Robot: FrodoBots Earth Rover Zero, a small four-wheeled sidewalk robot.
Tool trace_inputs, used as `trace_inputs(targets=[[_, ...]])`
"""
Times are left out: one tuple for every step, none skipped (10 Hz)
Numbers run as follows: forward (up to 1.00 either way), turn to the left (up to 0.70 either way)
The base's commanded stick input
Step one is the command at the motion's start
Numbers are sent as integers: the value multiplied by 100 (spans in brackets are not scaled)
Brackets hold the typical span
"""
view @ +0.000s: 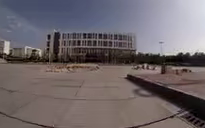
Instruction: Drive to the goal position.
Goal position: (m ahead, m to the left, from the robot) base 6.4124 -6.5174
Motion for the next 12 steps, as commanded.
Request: trace_inputs(targets=[[70, 1], [70, 1], [70, 1], [70, 1], [70, 1], [70, 1], [70, 1], [70, 1], [70, 1], [70, 1], [70, 1], [70, 1]])
